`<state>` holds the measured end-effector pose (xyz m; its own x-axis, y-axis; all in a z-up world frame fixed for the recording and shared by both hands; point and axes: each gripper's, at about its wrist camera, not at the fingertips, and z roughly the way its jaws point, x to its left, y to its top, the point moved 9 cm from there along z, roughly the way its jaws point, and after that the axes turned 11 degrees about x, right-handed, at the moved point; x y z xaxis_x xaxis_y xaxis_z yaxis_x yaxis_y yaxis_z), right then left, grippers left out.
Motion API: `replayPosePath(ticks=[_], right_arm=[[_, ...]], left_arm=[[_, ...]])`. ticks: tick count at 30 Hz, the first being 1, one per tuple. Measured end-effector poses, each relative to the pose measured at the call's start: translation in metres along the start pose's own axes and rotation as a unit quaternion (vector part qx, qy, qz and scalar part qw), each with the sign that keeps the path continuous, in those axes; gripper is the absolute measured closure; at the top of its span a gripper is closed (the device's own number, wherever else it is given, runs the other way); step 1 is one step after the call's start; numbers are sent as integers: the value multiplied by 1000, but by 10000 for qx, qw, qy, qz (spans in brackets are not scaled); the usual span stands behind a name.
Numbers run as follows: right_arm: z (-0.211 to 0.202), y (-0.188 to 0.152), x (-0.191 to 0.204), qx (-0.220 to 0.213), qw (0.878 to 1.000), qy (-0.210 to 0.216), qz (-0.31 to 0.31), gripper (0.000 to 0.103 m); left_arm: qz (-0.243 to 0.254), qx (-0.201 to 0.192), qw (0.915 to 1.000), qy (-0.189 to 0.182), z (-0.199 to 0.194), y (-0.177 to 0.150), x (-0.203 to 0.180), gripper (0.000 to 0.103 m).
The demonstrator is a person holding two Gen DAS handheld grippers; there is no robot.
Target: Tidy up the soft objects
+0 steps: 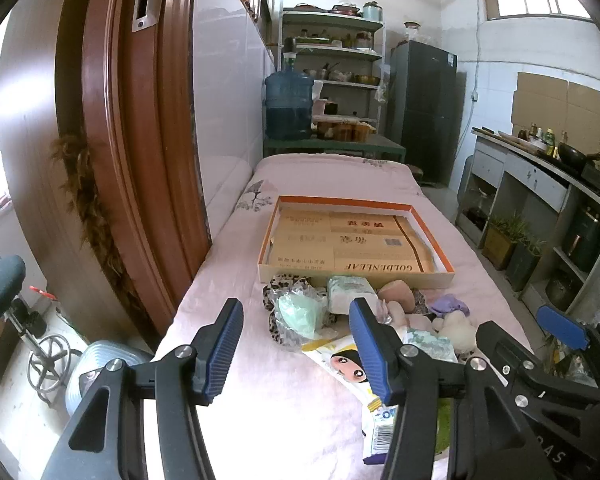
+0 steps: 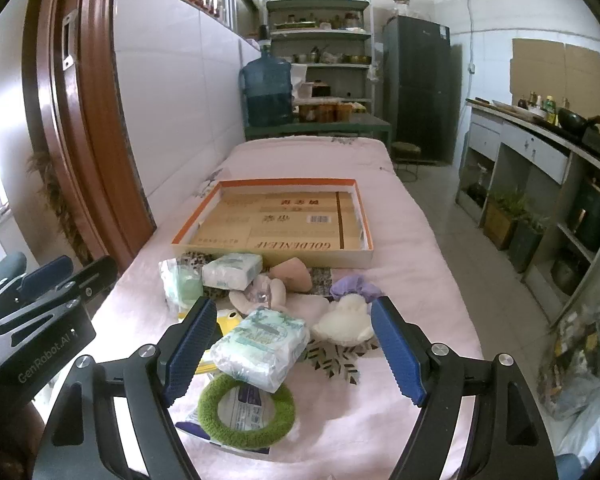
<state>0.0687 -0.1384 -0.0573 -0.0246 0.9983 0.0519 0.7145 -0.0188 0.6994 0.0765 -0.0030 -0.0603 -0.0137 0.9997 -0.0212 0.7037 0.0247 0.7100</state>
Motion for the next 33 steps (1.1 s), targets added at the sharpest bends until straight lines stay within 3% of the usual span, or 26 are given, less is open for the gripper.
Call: replayPosePath(ticks=[33], right_arm=[[9, -3, 4, 102, 9999, 76, -101, 22]], left_arm=[[-34, 65, 10000, -12, 5, -5, 3, 48]])
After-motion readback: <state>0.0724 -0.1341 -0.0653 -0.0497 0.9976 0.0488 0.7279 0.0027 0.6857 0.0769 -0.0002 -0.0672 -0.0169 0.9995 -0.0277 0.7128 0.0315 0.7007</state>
